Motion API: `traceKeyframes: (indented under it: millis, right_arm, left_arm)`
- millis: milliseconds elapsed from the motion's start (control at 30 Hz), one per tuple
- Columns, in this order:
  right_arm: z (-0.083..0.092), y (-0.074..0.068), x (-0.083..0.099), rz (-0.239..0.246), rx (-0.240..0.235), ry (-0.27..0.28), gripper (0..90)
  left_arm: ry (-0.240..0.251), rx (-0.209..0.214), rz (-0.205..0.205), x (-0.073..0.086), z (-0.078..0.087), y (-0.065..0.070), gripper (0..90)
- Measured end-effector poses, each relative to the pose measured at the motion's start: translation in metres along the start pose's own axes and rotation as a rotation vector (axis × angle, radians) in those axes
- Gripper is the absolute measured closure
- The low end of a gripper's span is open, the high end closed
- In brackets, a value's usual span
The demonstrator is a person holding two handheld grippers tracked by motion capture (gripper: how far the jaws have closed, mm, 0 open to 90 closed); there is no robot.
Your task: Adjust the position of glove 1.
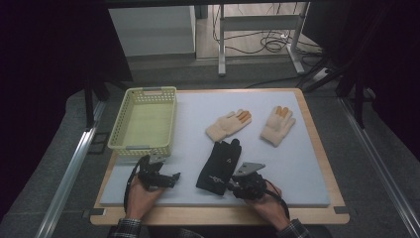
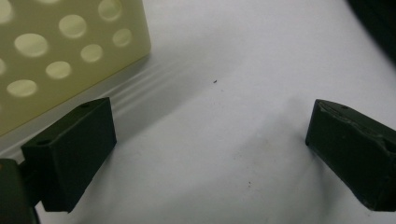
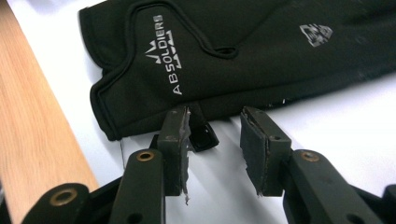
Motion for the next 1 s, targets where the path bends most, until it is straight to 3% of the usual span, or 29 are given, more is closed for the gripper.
traceKeyframes:
  millis: [267, 400, 533, 867, 1000]
  right_arm:
    - [-0.030, -0.007, -0.029, 0.025, -0.004, 0.026, 58.7]
    - [-0.035, -0.006, -0.035, 0.025, -0.015, 0.032, 58.2]
    - [-0.025, -0.001, -0.029, 0.028, -0.009, 0.040, 52.8]
    - [0.005, 0.036, -0.008, 0.003, 0.075, 0.045, 45.8]
    - [0.016, 0.047, 0.000, -0.006, 0.102, 0.051, 42.4]
  left_arm:
    - [-0.001, 0.006, -0.015, 0.001, 0.002, -0.001, 3.9]
    - [-0.003, 0.011, -0.013, 0.002, 0.003, -0.001, 4.0]
    - [-0.004, 0.011, -0.012, 0.002, 0.002, -0.001, 3.7]
    - [-0.008, 0.005, -0.005, 0.002, 0.004, 0.000, 3.8]
    - [-0.005, 0.020, -0.010, 0.002, 0.005, 0.003, 3.3]
Point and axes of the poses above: each handheld gripper's, and its own axes: z roughly backward along the jaws, x roughly out of its underside, y roughly to its right, the point moved 10 cm from there along -z, roughly forward along the jaws, and after that the axes turned 5 degrees about z, right-handed, at the moved point
